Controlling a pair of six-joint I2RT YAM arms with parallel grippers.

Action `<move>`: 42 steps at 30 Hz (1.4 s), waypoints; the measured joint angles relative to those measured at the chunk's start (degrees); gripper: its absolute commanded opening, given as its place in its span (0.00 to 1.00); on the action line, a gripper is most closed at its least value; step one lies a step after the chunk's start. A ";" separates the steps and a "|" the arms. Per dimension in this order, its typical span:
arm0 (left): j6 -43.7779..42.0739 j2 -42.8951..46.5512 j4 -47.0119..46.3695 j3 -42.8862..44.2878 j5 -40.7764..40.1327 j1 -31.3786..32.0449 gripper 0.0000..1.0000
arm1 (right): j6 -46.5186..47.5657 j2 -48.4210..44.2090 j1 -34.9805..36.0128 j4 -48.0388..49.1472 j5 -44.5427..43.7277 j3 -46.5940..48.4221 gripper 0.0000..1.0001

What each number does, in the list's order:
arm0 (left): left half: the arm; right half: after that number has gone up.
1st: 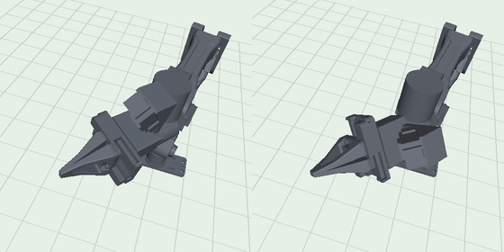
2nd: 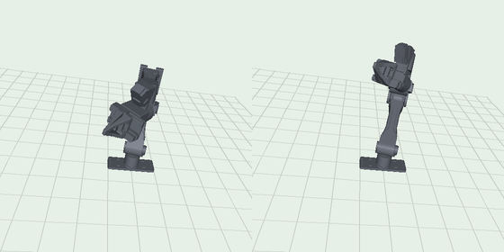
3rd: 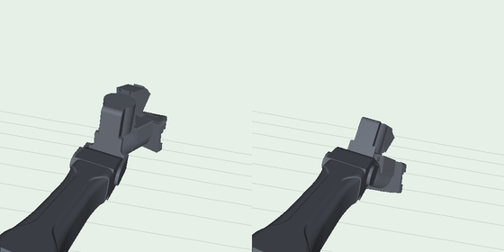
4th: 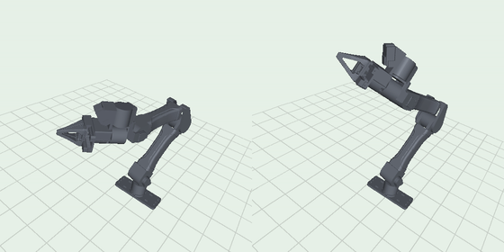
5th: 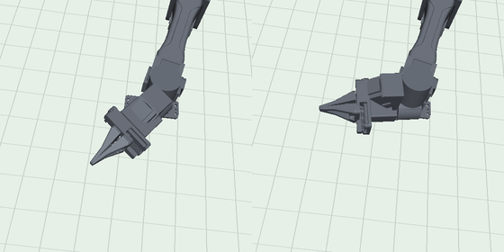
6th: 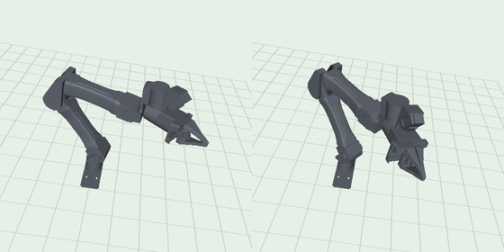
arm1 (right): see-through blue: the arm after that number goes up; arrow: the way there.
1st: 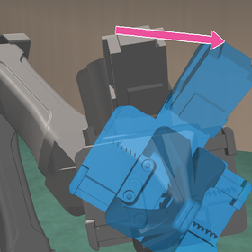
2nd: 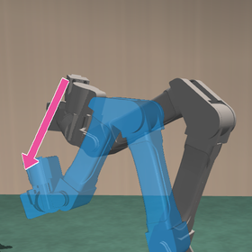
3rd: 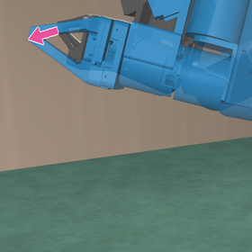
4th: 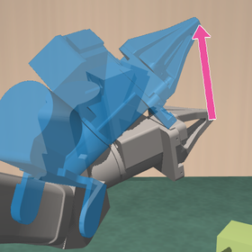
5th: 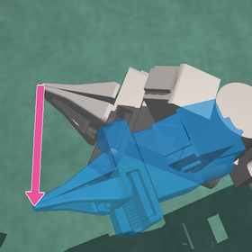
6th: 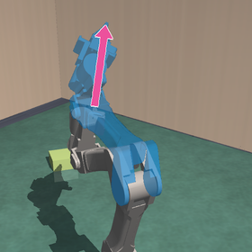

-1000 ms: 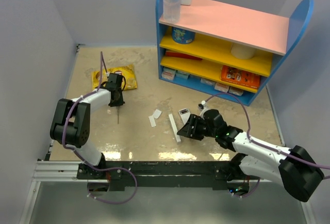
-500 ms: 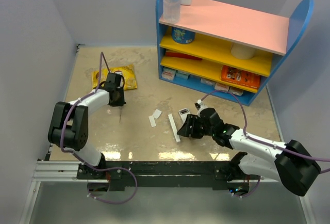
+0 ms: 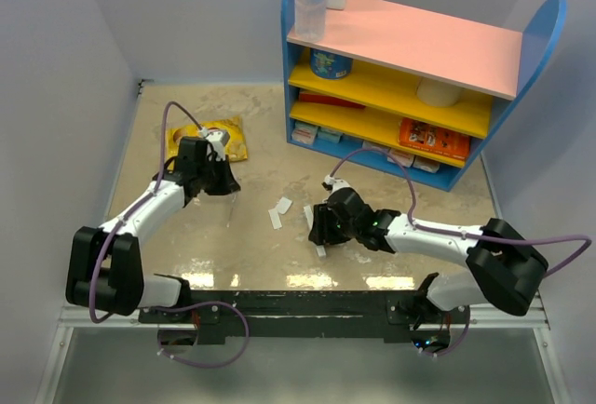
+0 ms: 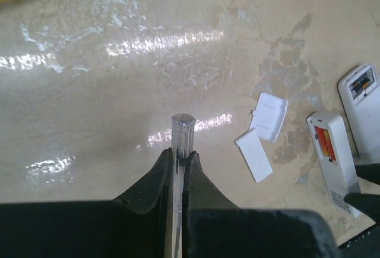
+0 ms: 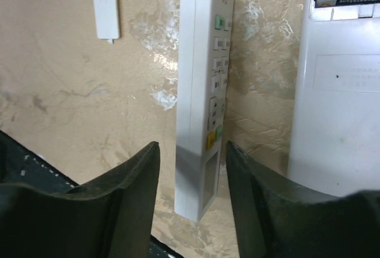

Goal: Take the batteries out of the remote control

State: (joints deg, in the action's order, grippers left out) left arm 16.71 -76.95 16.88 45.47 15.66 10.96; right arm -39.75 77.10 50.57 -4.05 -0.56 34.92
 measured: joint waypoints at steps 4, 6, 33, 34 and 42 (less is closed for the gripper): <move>-0.11 0.15 -0.66 -2.40 2.89 0.00 0.00 | 0.35 0.70 0.48 -0.92 -1.60 0.22 0.23; -0.39 0.31 -1.38 -3.39 4.46 0.00 0.00 | 0.07 0.52 0.48 -0.48 -1.66 0.04 0.15; -1.42 10.32 -9.64 -6.86 17.75 5.38 0.00 | -18.80 -15.65 0.48 12.07 -0.52 -14.49 0.57; -1.31 10.32 -10.43 -6.97 19.19 5.97 0.00 | -18.01 -17.07 0.48 10.60 -0.74 -13.73 0.57; 1.95 10.84 -18.58 -9.92 32.28 9.14 0.00 | -10.43 -23.58 0.48 10.21 3.43 -6.47 0.56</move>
State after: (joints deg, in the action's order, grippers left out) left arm 18.65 -66.11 -1.69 35.55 47.94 20.10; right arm -50.17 53.52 51.05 6.15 2.87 28.45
